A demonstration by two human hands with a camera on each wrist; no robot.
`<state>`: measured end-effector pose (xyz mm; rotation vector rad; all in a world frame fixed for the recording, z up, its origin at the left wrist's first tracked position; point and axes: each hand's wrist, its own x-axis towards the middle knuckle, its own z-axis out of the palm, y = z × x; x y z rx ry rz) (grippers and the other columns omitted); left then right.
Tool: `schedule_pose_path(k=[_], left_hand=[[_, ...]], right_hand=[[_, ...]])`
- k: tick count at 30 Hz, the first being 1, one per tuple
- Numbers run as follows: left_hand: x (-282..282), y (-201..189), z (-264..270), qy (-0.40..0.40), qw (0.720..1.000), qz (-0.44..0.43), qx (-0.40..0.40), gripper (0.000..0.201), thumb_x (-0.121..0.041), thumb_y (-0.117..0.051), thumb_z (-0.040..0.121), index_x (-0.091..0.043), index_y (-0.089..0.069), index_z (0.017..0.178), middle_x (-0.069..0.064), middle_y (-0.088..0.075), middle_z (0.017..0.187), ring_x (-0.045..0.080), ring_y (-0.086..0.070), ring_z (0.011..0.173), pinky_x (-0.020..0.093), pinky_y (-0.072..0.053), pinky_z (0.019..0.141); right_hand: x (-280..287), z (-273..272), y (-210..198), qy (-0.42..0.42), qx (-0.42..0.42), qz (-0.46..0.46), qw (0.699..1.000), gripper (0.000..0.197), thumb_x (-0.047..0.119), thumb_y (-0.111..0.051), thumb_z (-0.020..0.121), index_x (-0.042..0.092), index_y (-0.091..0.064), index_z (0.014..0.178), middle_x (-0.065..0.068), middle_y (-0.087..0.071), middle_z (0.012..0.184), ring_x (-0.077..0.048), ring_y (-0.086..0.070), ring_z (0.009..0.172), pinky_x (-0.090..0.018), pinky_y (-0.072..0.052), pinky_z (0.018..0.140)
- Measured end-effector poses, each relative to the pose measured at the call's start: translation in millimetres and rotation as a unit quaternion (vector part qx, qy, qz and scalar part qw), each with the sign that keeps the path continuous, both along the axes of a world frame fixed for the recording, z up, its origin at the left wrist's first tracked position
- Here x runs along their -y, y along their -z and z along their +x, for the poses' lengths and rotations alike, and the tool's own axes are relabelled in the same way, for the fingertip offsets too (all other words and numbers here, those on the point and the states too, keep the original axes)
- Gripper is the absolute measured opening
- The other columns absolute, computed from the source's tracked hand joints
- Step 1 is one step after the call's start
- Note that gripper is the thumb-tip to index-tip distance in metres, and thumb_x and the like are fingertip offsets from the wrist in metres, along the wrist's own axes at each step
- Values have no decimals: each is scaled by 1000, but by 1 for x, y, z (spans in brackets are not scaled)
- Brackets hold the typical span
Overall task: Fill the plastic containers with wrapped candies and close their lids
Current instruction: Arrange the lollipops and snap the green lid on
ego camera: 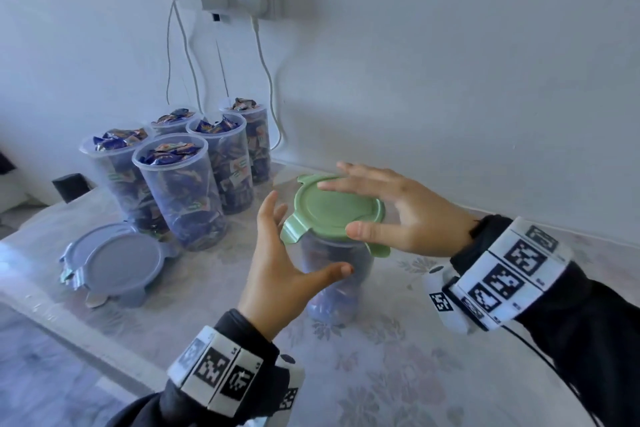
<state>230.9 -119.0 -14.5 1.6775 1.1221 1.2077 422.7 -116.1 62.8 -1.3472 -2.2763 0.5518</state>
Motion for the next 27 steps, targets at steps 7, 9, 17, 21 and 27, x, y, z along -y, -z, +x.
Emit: schedule_pose_path(k=[7,9,17,21,27], left_hand=[[7,9,8,14,999,15,49,67,-14,-84,66,-34,-42,114,-34,-58,106,-13,-54,103,2,-40,80],[5,8,6,27,998,11,49,65,-10,-81,68,-32,-43,116,-38,-57,107,-13,-54,103,4,-41,82],[-9,8,-1,65,995,-30,63,68,-45,-77,52,-43,-49,113,-29,-60,113,-5,-55,109,10,-45,84],[-16,8,-2,82,994,-41,61,70,-30,-83,58,-37,-47,117,-16,-61,118,-5,-55,111,10,-45,83],[-24,9,-5,106,990,-57,68,77,-38,-82,53,-30,-47,121,-11,-61,121,0,-54,115,12,-47,84]], right_hand=[[5,-2,-10,29,57,-2,998,49,58,-64,77,55,-50,124,9,-34,150,-7,-29,139,-37,-22,116],[9,-5,-15,43,83,0,996,50,62,-62,77,56,-48,124,9,-34,150,-9,-30,138,-37,-20,116],[-5,-7,-46,-19,147,-121,982,62,43,-70,79,55,-39,131,8,-15,156,-10,-14,144,-28,-18,111],[-22,-13,-59,-87,174,-209,958,89,22,-81,72,53,-29,138,22,-27,136,3,-19,133,-16,-21,100],[-41,-24,-57,-84,225,-213,947,97,32,-87,61,62,-29,133,22,-33,133,-5,-29,131,-33,-32,110]])
